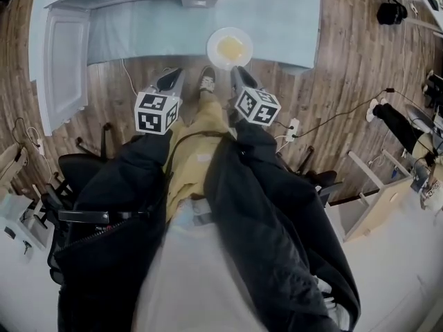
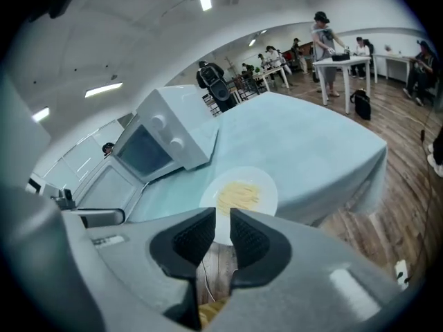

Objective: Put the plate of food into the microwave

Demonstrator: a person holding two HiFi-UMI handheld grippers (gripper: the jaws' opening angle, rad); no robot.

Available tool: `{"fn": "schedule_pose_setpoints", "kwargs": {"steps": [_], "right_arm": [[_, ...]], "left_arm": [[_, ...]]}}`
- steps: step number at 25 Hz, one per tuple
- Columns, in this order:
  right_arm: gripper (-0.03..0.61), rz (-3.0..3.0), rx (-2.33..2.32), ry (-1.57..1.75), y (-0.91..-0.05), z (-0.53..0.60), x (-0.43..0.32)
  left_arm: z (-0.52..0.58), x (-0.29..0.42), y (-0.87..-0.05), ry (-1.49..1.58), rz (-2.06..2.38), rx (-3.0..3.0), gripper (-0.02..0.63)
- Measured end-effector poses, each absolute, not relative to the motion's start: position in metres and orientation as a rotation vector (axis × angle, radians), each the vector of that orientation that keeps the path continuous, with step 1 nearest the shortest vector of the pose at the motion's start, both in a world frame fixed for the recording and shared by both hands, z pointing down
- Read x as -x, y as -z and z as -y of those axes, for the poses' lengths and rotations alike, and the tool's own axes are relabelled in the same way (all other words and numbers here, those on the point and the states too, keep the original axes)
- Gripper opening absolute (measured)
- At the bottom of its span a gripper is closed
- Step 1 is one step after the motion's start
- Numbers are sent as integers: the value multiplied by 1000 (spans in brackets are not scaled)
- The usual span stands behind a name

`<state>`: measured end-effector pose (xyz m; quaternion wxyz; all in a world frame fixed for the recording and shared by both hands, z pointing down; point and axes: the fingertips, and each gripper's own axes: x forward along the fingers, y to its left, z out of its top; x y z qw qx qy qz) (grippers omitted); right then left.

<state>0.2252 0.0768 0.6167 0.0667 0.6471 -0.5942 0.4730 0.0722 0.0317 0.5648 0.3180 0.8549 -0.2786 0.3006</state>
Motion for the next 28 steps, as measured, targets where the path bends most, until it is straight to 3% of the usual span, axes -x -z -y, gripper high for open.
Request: {"fn": "schedule_pose_setpoints", "kwargs": {"steps": [13,21,23,28], "right_arm": [[167,1587,-2112,-1836,-676,-87,-257],[166,1679,-2016,-2098,-688,-76,-230],[118,1686,-2003,-2140,-691,-75,-225],[71,1713,-2032,-2304,-688,-75,-224]], "left_arm": [[-39,-73,-583,-850,710,-2206,-5],[-42,-63,-587,-854,715,-2181,-4],[-42,-61,-589,-853,719,-2175,-5],[-43,-51,-589,-844,731,-2162,-5]]}}
